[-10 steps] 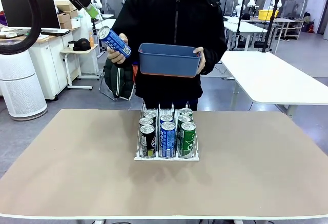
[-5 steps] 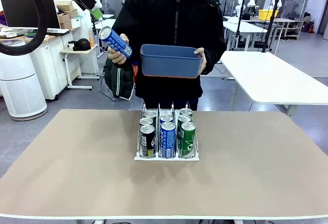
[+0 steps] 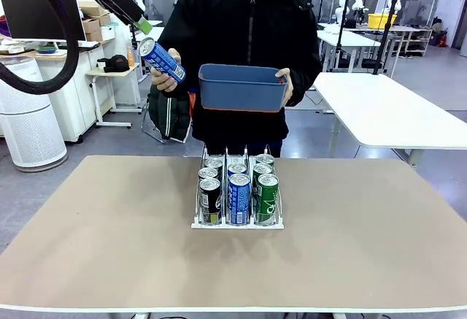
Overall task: Fill the beverage cans into the dispenser.
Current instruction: Pick up the Ionic drink handed by the human.
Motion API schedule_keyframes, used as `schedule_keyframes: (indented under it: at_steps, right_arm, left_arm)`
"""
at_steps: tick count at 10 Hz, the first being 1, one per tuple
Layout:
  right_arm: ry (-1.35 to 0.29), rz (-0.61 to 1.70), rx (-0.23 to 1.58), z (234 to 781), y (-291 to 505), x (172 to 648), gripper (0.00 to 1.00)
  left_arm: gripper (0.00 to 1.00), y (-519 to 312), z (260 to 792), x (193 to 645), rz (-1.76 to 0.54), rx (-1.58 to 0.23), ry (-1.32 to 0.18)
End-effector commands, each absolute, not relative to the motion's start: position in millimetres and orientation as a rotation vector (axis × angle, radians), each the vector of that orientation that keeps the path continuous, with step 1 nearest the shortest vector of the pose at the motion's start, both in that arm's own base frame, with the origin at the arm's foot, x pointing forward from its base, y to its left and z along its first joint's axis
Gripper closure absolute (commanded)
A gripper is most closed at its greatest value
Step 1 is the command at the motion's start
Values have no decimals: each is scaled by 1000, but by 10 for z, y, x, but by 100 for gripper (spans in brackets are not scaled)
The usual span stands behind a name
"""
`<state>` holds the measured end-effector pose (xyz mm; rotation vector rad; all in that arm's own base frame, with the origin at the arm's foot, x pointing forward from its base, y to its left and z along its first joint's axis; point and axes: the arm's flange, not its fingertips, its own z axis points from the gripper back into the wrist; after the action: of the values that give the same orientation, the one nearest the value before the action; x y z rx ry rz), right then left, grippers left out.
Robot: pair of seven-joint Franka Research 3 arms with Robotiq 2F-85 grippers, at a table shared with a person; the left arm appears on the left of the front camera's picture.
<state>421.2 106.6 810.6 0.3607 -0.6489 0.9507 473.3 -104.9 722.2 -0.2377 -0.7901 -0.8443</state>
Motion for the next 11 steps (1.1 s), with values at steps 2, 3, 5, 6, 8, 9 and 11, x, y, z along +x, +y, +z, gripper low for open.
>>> schedule_keyframes:
  at_steps: [2, 3, 5, 6, 8, 9, 11]
  right_arm:
    - [-649, 951, 361, 8107, 1065, 4204, 0]
    - [-649, 951, 361, 8107, 1065, 4204, 0]
    - [-649, 951, 361, 8107, 1065, 4204, 0]
    - [-649, 951, 361, 8107, 1065, 4204, 0]
    - [-649, 951, 361, 8107, 1065, 4204, 0]
    - [-649, 951, 361, 8107, 1065, 4204, 0]
    - [-649, 951, 361, 8107, 1065, 4204, 0]
  left_arm:
    - [0, -992, 7033, 4835, -799, -286, -821]
    - [0, -1003, 6958, 4861, -792, -275, -819]
    - [0, -986, 6831, 4885, -816, -251, -812]
    - [0, -989, 6783, 4916, -830, -252, -814]
    - [0, -964, 6699, 4934, -840, -270, -807]
    - [0, -957, 6661, 4956, -837, -280, -815]
    - [0, -944, 6589, 4998, -835, -302, -824]
